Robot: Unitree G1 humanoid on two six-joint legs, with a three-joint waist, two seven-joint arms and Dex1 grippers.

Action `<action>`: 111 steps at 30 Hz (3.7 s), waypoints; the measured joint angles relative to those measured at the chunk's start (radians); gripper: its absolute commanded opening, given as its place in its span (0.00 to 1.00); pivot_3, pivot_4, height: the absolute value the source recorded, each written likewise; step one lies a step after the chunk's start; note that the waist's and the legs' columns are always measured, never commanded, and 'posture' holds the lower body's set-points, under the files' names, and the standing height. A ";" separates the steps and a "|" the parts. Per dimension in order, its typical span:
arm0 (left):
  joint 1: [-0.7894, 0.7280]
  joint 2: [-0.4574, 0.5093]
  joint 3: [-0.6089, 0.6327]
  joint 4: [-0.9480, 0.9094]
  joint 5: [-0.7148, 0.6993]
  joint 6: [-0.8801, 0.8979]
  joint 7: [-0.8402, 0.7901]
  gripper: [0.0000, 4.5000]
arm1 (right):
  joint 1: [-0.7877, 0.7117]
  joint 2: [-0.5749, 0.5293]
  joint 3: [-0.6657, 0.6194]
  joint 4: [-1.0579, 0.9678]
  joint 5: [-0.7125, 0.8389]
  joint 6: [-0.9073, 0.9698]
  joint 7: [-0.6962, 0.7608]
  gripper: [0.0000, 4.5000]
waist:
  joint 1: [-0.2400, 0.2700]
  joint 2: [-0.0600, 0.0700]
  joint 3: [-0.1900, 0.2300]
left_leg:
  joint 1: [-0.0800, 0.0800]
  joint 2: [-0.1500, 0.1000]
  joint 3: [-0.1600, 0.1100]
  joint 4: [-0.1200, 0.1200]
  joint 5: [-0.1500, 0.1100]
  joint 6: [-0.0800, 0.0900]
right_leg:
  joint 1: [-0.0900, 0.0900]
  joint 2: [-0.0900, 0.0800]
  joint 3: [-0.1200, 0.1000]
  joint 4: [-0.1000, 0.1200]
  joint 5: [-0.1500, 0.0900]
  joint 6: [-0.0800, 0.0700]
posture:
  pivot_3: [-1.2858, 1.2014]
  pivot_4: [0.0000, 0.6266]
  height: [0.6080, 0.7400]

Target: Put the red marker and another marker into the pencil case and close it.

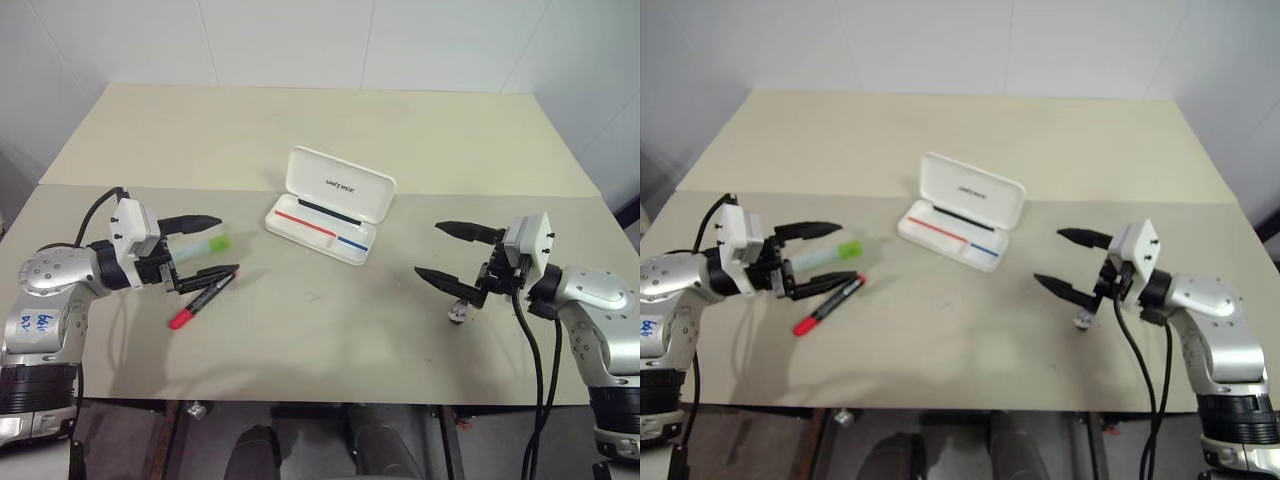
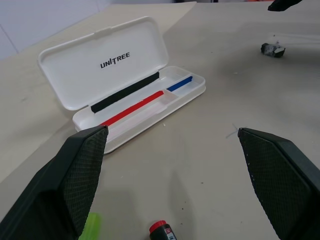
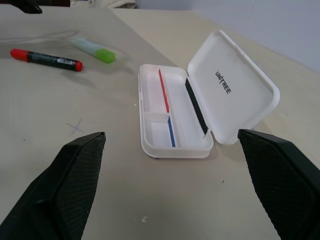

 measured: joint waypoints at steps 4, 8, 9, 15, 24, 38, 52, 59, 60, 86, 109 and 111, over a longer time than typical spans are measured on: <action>-0.036 -0.001 -0.004 0.000 -0.003 0.001 -0.002 0.99 | -0.009 -0.009 0.000 -0.004 0.003 0.011 0.008 1.00 | -0.001 0.000 0.000 | 0.000 0.000 0.000 0.000 0.000 0.000 | 0.000 0.000 0.000 0.000 0.000 0.000 | 0.52 0.24 1.00; -0.068 -0.002 -0.006 0.000 -0.011 0.019 -0.016 0.99 | -0.070 -0.009 0.005 -0.013 0.032 0.084 0.011 1.00 | -0.003 0.000 0.000 | 0.000 0.000 0.000 0.000 0.000 0.000 | 0.000 0.000 0.000 0.001 0.000 0.000 | 0.52 0.24 1.00; -0.076 -0.002 -0.006 0.002 -0.019 0.030 -0.023 0.99 | -0.093 -0.012 0.013 -0.030 0.042 0.125 0.005 1.00 | -0.003 0.000 0.000 | 0.000 0.000 0.000 0.000 0.000 0.000 | 0.000 0.000 0.000 0.001 0.000 0.000 | 0.52 0.24 1.00; -0.141 -0.001 -0.007 0.036 -0.024 0.040 -0.045 0.99 | -0.235 -0.020 0.196 -0.168 0.034 0.364 -0.049 1.00 | -0.001 0.000 0.000 | 0.000 0.001 -0.002 0.001 0.000 0.000 | -0.001 0.001 -0.001 0.003 -0.001 -0.002 | 0.52 0.24 1.00; -0.082 0.000 0.027 -0.002 -0.040 0.080 -0.016 1.00 | -0.421 0.103 0.441 -0.030 -0.179 0.441 -0.153 0.63 | -0.003 0.000 0.000 | -0.001 0.002 -0.002 0.000 0.000 0.000 | -0.003 0.001 -0.002 0.003 -0.002 -0.004 | 0.52 0.24 1.00; -0.001 0.001 0.055 -0.074 -0.044 0.098 0.006 1.00 | -0.557 0.189 0.563 0.208 -0.358 0.431 -0.101 0.47 | -0.004 0.000 0.000 | -0.002 0.002 -0.002 0.000 0.000 0.000 | -0.003 0.001 -0.003 0.003 -0.002 -0.004 | 0.52 0.24 1.00; 0.033 0.011 0.104 -0.113 -0.055 0.118 0.022 1.00 | -0.572 0.236 0.617 0.293 -0.458 0.403 -0.060 0.43 | -0.007 0.000 0.000 | -0.002 0.002 -0.003 0.000 0.000 0.000 | -0.003 0.001 -0.004 0.004 -0.003 -0.004 | 0.52 0.24 1.00; 0.026 0.012 0.105 -0.113 -0.056 0.118 0.021 1.00 | -0.613 0.281 0.633 0.337 -0.499 0.385 -0.046 0.01 | -0.023 0.000 0.000 | -0.002 0.002 -0.003 0.000 0.000 0.000 | -0.003 0.001 -0.004 0.004 -0.003 -0.004 | 0.52 0.24 1.00; 0.027 0.012 0.105 -0.113 -0.060 0.120 0.020 1.00 | -0.615 0.285 0.629 0.339 -0.500 0.380 -0.045 0.01 | -0.026 -0.001 0.000 | -0.002 0.002 -0.003 0.000 0.000 0.000 | -0.003 0.001 -0.004 0.004 -0.003 -0.004 | 0.52 0.24 1.00; 0.068 0.088 0.046 -0.201 -0.116 0.203 -0.145 1.00 | -0.120 -0.083 0.437 -0.121 -0.287 0.151 0.269 0.01 | -0.018 -0.001 0.000 | -0.001 0.002 -0.004 0.001 0.000 0.000 | -0.002 0.001 -0.004 0.004 -0.004 -0.005 | 0.52 0.24 1.00; 0.020 0.069 0.003 -0.201 -0.119 0.221 -0.117 1.00 | -0.206 -0.054 0.479 0.028 -0.440 -0.053 0.268 0.01 | -0.009 -0.002 0.000 | 0.000 0.002 -0.004 0.001 0.000 0.000 | -0.002 0.001 -0.005 0.005 -0.004 -0.005 | 0.52 0.24 1.00; 0.019 0.064 0.003 -0.201 -0.118 0.221 -0.113 1.00 | -0.212 -0.054 0.479 0.034 -0.441 -0.051 0.276 0.01 | -0.006 -0.002 0.000 | 0.000 0.002 -0.004 0.001 0.000 0.000 | -0.002 0.001 -0.005 0.005 -0.004 -0.005 | 0.52 0.24 1.00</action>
